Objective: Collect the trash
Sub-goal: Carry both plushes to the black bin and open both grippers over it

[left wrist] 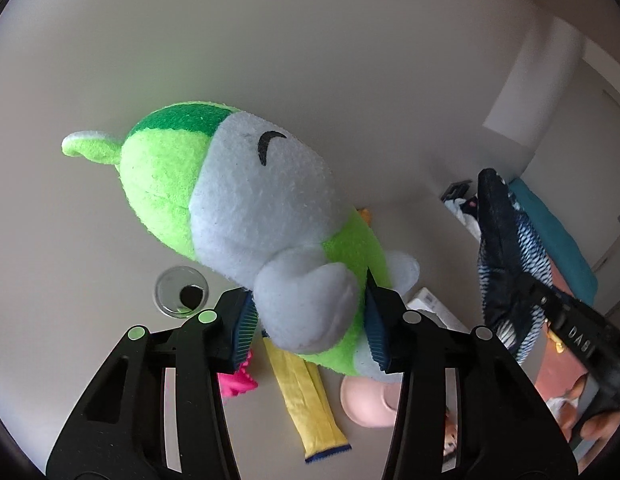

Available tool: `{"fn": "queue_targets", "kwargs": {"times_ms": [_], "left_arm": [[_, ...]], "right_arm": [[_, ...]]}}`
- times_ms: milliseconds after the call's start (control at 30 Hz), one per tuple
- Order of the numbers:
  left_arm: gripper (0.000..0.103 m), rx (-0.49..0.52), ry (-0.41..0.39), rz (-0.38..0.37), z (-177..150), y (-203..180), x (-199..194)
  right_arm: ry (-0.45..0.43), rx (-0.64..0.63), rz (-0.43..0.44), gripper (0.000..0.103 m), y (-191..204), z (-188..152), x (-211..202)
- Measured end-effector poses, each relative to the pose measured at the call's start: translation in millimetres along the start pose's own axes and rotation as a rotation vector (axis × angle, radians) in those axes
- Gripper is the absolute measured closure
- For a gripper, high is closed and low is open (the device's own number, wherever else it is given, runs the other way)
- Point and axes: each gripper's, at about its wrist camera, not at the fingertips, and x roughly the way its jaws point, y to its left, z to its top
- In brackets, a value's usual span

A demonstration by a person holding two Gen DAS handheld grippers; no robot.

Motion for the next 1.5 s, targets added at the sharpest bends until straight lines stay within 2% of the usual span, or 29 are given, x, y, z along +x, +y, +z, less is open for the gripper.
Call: {"fn": "queue_targets", "kwargs": {"times_ms": [200, 333, 533, 767, 1033, 1167, 1333, 1367, 1500], "left_arm": [[0.058, 0.065, -0.040, -0.054, -9, -26, -43], [0.058, 0.120, -0.051, -0.104, -20, -50, -64], [0.058, 0.218, -0.044, -0.195, -49, -110, -84], [0.057, 0.356, 0.000, -0.323, -96, -201, -95], [0.056, 0.553, 0.108, -0.430, -166, -294, -83], [0.056, 0.644, 0.173, -0.462, -202, -329, -59], [0.056, 0.743, 0.241, -0.471, -237, -353, -21], [0.056, 0.750, 0.250, -0.470, -242, -362, -28], [0.056, 0.772, 0.292, -0.464, -253, -371, -5]], "right_arm": [[-0.064, 0.038, 0.001, 0.085, -17, -2, -58], [-0.098, 0.057, -0.042, 0.085, -38, -13, -95], [-0.123, 0.108, -0.126, 0.084, -83, -40, -140], [-0.110, 0.190, -0.236, 0.084, -149, -83, -177], [-0.062, 0.315, -0.352, 0.083, -237, -144, -201], [-0.031, 0.381, -0.385, 0.083, -282, -172, -201], [0.006, 0.466, -0.402, 0.083, -330, -203, -195], [0.011, 0.484, -0.403, 0.083, -340, -208, -192], [0.030, 0.529, -0.382, 0.083, -369, -219, -175]]}}
